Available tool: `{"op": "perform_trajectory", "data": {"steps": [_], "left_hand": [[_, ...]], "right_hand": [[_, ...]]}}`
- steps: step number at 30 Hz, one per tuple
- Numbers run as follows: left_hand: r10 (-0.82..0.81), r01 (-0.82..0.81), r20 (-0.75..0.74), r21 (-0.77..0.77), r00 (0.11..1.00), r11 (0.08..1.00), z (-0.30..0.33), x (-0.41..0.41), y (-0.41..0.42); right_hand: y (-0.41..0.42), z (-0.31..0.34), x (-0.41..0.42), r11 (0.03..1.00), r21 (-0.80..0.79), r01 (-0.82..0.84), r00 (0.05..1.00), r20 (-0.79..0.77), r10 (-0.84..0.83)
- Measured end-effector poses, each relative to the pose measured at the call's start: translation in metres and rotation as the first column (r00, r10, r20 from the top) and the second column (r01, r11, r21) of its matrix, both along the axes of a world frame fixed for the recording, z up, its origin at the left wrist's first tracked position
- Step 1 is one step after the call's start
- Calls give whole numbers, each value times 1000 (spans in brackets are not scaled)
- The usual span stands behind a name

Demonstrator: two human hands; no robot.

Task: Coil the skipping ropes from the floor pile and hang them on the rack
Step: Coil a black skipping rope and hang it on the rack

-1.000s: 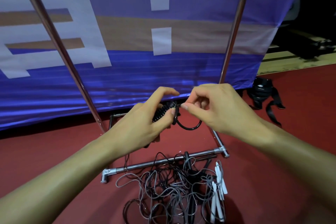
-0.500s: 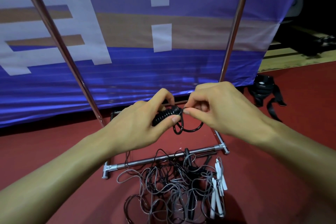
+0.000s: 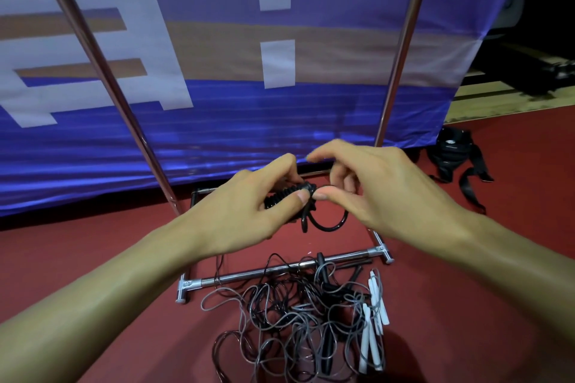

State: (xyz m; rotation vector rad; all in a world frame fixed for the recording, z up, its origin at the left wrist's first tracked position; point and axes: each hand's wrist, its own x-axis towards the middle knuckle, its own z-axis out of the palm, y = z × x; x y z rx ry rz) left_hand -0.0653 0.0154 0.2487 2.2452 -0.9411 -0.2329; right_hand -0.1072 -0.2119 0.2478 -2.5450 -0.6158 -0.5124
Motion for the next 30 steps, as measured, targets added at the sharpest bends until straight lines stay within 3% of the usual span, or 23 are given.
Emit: {"op": "perform_trajectory", "data": {"steps": [7, 12, 17, 22, 30], "left_hand": [[-66, 65, -68, -20, 995, 998, -1, -1, 5], [-130, 130, -53, -12, 990, 991, -1, 0, 5], [-129, 127, -91, -23, 988, 992, -3, -1, 4], [-165, 163, 33, 69, 986, 984, -4, -3, 3], [-64, 63, 33, 7, 997, 998, 4, -9, -2]], "right_hand": [[-7, 0, 4, 949, -252, -190, 978, 32, 205], [-3, -5, 5, 926, -319, -202, 979, -29, 203], [-8, 1, 4, 917, -321, -239, 965, 30, 262], [-4, -3, 4, 878, -362, -312, 928, 81, 363], [2, 5, 0, 943, -281, -178, 949, 204, 240]]}}
